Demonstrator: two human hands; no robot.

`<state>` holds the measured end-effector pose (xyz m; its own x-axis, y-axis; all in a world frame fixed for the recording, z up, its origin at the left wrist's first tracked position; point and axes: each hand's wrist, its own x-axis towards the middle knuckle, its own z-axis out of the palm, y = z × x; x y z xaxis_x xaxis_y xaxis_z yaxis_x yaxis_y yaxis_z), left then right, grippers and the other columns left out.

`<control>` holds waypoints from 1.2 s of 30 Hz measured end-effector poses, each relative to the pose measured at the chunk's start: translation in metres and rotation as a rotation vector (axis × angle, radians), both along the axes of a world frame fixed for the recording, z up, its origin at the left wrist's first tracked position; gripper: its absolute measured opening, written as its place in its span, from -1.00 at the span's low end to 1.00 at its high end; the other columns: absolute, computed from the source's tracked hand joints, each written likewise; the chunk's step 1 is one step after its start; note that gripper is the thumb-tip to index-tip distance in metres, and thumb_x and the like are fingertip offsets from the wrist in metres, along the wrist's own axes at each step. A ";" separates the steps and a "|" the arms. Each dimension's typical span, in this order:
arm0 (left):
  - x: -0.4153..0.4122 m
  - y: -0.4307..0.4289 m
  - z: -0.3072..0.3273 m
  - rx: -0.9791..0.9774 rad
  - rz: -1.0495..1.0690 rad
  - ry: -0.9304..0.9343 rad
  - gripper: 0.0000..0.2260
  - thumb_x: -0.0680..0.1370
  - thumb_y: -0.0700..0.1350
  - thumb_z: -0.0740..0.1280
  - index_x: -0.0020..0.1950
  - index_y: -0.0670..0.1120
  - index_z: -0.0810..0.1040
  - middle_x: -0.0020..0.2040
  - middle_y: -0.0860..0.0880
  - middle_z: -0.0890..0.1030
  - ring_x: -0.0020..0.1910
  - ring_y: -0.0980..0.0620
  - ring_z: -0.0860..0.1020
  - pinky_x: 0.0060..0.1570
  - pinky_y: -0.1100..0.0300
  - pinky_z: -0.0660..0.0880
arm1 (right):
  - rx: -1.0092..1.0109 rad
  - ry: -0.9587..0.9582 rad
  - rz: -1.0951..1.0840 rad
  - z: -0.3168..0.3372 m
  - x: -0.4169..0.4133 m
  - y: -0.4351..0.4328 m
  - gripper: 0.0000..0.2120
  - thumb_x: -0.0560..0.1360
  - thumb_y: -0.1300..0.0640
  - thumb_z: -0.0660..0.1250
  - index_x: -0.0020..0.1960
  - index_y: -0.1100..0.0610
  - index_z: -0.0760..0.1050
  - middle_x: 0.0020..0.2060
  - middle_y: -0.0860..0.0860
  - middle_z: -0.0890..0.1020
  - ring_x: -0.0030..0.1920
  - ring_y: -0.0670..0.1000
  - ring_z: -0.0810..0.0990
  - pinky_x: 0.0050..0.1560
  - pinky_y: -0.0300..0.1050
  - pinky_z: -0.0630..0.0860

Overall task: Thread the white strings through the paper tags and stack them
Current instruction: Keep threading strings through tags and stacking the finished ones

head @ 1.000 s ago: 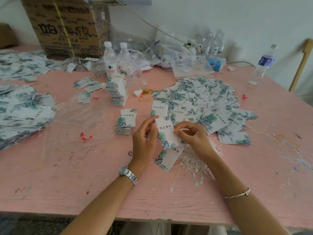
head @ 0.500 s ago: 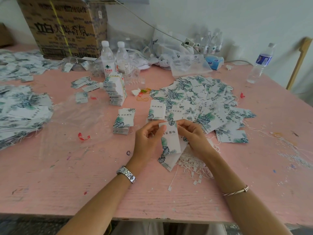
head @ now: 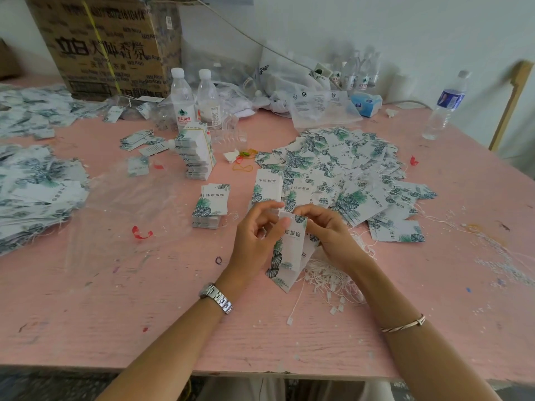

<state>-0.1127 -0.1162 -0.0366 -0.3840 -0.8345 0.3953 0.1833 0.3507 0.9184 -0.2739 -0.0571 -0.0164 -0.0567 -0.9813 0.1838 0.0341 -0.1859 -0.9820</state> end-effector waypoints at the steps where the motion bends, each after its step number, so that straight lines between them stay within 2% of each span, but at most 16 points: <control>1: 0.000 -0.001 -0.001 -0.023 0.021 -0.010 -0.80 0.54 -0.06 0.47 0.12 0.07 0.56 -0.13 -0.03 0.67 -0.16 -0.14 0.60 -0.18 -0.05 0.49 | -0.005 0.008 -0.002 0.000 0.000 0.000 -0.84 0.56 0.19 0.30 -0.05 0.01 0.64 -0.23 -0.02 0.66 -0.28 -0.06 0.63 -0.33 -0.23 0.55; 3: 0.001 -0.004 -0.004 -0.130 0.087 -0.045 -0.84 0.54 -0.12 0.47 0.09 -0.01 0.57 -0.05 -0.02 0.62 -0.22 0.06 0.53 -0.22 0.27 0.43 | -0.006 0.023 -0.003 0.000 0.001 -0.001 -0.87 0.56 0.17 0.31 -0.06 0.03 0.63 -0.22 -0.02 0.66 -0.27 -0.05 0.63 -0.33 -0.22 0.56; 5: 0.002 -0.006 -0.005 -0.284 0.171 -0.092 -0.86 0.53 -0.18 0.48 0.06 -0.10 0.62 0.01 -0.05 0.55 -0.22 0.17 0.46 -0.17 0.42 0.37 | 0.002 0.041 -0.009 0.001 0.002 0.000 -0.88 0.56 0.13 0.32 -0.07 0.01 0.64 -0.22 -0.02 0.67 -0.27 -0.04 0.64 -0.34 -0.22 0.56; 9: 0.004 -0.008 -0.006 -0.433 0.230 -0.092 -0.88 0.49 -0.24 0.50 0.01 -0.17 0.69 0.05 -0.09 0.52 -0.06 0.27 0.49 -0.04 0.40 0.44 | 0.001 0.042 -0.002 0.003 0.003 0.001 -0.90 0.55 0.09 0.34 -0.07 -0.02 0.64 -0.23 -0.04 0.67 -0.28 -0.05 0.65 -0.33 -0.24 0.56; 11: 0.004 -0.008 -0.006 -0.466 0.232 -0.094 -0.87 0.48 -0.25 0.51 0.02 -0.18 0.70 0.05 -0.12 0.53 0.02 0.26 0.51 -0.02 0.40 0.44 | -0.002 0.039 -0.003 0.003 0.003 0.001 -0.89 0.56 0.12 0.33 -0.07 -0.01 0.64 -0.24 -0.03 0.67 -0.28 -0.05 0.65 -0.32 -0.23 0.57; 14: 0.004 -0.007 -0.006 -0.480 0.230 -0.095 -0.91 0.49 -0.26 0.50 -0.02 -0.20 0.69 0.01 -0.11 0.54 0.01 0.20 0.53 -0.03 0.35 0.46 | 0.002 0.026 -0.009 0.001 0.001 0.000 -0.89 0.55 0.14 0.34 -0.07 0.01 0.64 -0.27 -0.02 0.66 -0.31 -0.05 0.63 -0.34 -0.22 0.55; 17: 0.004 -0.004 -0.007 -0.437 0.221 -0.075 -0.94 0.52 -0.22 0.44 -0.09 -0.21 0.62 -0.04 -0.07 0.57 -0.12 0.13 0.53 -0.09 0.29 0.47 | -0.006 0.042 -0.082 -0.005 -0.003 -0.005 -0.89 0.58 0.11 0.32 0.04 0.04 0.62 -0.29 -0.07 0.55 -0.37 -0.10 0.46 -0.40 -0.27 0.39; 19: 0.005 -0.004 -0.008 -0.408 0.216 -0.044 -0.92 0.51 -0.22 0.41 -0.14 -0.21 0.57 -0.08 -0.06 0.60 -0.13 0.07 0.56 -0.11 0.24 0.50 | -0.007 -0.046 -0.168 -0.008 -0.008 -0.009 -0.80 0.58 0.23 0.25 0.08 0.07 0.61 -0.29 -0.12 0.52 -0.41 -0.14 0.33 -0.42 -0.33 0.26; 22: 0.006 -0.004 -0.008 -0.350 0.208 -0.017 -0.89 0.52 -0.21 0.39 -0.17 -0.22 0.53 -0.09 0.00 0.64 -0.05 0.10 0.61 -0.04 0.24 0.51 | -0.011 -0.168 -0.245 -0.006 -0.017 -0.011 -0.66 0.39 0.37 0.16 0.07 0.20 0.57 -0.24 -0.05 0.53 -0.40 -0.10 0.23 -0.42 -0.28 0.17; 24: 0.005 -0.004 -0.007 -0.301 0.203 -0.009 -0.91 0.52 -0.21 0.38 -0.17 -0.18 0.53 -0.09 0.06 0.67 -0.04 0.16 0.62 -0.04 0.35 0.46 | -0.014 -0.114 -0.290 -0.003 -0.021 -0.009 -0.65 0.33 0.40 0.14 0.03 0.22 0.56 -0.27 -0.05 0.53 -0.38 -0.10 0.28 -0.41 -0.29 0.22; 27: 0.005 -0.002 -0.006 -0.268 0.219 0.004 -0.92 0.54 -0.19 0.36 -0.15 -0.14 0.53 -0.13 0.16 0.68 -0.13 0.23 0.60 -0.13 0.47 0.38 | -0.028 0.088 -0.378 -0.002 -0.022 -0.007 -0.66 0.48 0.51 0.19 -0.01 0.16 0.60 -0.25 -0.09 0.60 -0.32 -0.15 0.44 -0.29 -0.30 0.37; 29: 0.005 -0.002 -0.006 -0.255 0.232 0.016 -0.90 0.54 -0.13 0.35 -0.14 -0.13 0.53 -0.14 0.22 0.68 -0.18 0.23 0.57 -0.18 0.45 0.36 | -0.026 0.175 -0.414 -0.004 -0.021 -0.007 -0.71 0.54 0.47 0.26 0.01 0.15 0.64 -0.17 -0.03 0.68 -0.20 -0.12 0.55 -0.16 -0.26 0.46; 32: 0.005 -0.003 -0.006 -0.232 0.250 0.034 -0.86 0.54 -0.07 0.34 -0.13 -0.13 0.53 -0.17 0.22 0.65 -0.24 0.18 0.51 -0.19 0.38 0.35 | -0.046 0.269 -0.458 -0.005 -0.020 -0.008 -0.74 0.53 0.47 0.29 0.04 0.22 0.66 -0.10 0.11 0.70 -0.16 -0.07 0.60 -0.11 -0.21 0.51; 36: 0.003 -0.004 -0.005 -0.210 0.252 0.032 -0.82 0.56 -0.03 0.33 -0.10 -0.14 0.53 -0.18 0.25 0.60 -0.23 0.19 0.47 -0.16 0.33 0.39 | -0.082 0.234 -0.476 -0.004 -0.018 -0.007 -0.76 0.52 0.48 0.28 0.02 0.29 0.68 -0.12 0.11 0.71 -0.13 -0.09 0.63 -0.06 -0.23 0.54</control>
<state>-0.1094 -0.1197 -0.0413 -0.1598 -0.8007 0.5774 0.0944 0.5698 0.8163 -0.2924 -0.0636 -0.0200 -0.4407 -0.8388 0.3196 -0.2906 -0.2036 -0.9349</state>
